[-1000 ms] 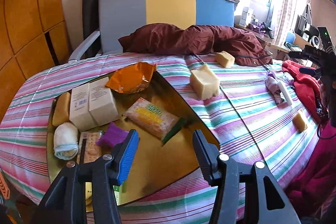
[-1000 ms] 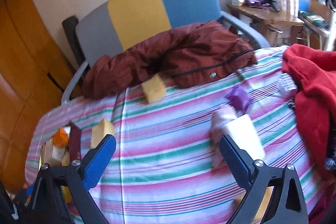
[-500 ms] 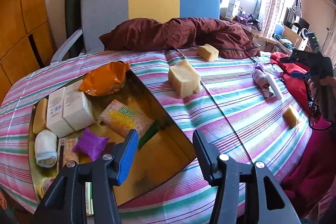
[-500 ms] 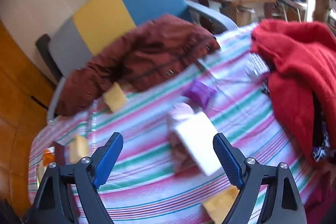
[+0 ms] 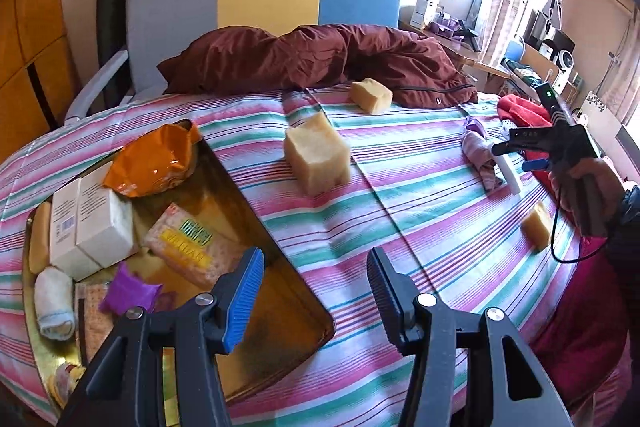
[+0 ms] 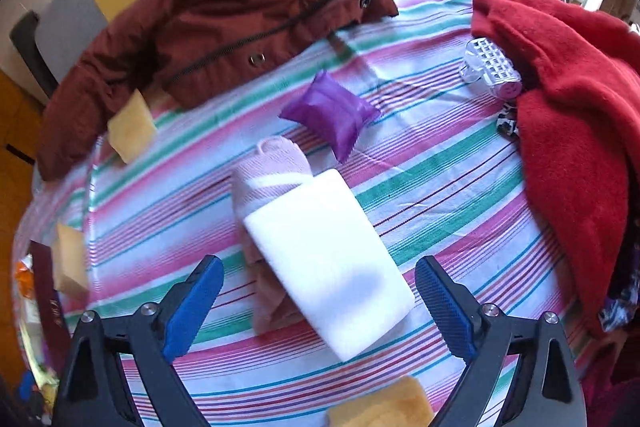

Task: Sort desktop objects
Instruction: 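Grasp the white block with the right gripper while the left gripper moves toward a yellow sponge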

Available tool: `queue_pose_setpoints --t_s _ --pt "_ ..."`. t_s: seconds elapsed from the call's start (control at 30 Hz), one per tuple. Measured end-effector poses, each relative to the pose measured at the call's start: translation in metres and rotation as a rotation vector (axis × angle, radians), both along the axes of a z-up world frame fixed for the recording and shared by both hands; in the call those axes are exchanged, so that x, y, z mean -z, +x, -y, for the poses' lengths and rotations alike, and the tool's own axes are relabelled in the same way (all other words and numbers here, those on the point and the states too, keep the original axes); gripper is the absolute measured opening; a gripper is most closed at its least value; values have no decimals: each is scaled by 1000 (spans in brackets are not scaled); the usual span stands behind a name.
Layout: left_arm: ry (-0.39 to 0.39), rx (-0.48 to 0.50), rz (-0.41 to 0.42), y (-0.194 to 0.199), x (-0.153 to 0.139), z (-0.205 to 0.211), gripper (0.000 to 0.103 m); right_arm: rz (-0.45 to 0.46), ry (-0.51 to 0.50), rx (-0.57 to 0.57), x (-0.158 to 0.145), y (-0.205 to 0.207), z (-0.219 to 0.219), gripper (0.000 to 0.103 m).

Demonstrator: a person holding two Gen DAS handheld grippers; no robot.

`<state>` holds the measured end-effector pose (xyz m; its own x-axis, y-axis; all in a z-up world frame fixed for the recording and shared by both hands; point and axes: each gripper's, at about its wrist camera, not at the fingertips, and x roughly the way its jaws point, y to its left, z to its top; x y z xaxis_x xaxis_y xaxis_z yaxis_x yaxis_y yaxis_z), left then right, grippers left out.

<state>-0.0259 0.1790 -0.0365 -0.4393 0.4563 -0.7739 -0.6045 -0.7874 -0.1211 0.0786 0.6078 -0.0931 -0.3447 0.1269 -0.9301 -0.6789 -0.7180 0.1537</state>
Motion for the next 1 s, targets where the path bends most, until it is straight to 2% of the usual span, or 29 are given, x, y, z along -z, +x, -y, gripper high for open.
queue_pose_setpoints --t_s 0.2,0.27,0.33,0.43,0.67,0.87,1.0 --pt "2 17 16 -10 2 -15 55 44 -8 -8 11 -4 -4 96" --pt "-4 26 15 -13 3 -20 55 50 -5 -33 11 -5 -1 84" --pt "-3 28 31 -19 5 -25 55 81 29 -48 11 -6 3 69" --pt "11 16 79 -30 11 -30 55 91 67 -68 7 -4 8 64" --pt "38 -21 148 -60 17 -42 55 74 136 -49 -7 1 8 63" --pt "44 -71 184 -93 20 -58 55 -33 193 -67 -27 -9 15 63" --pt "39 -91 216 -114 27 -78 62 -93 234 -145 -39 -17 34 63"
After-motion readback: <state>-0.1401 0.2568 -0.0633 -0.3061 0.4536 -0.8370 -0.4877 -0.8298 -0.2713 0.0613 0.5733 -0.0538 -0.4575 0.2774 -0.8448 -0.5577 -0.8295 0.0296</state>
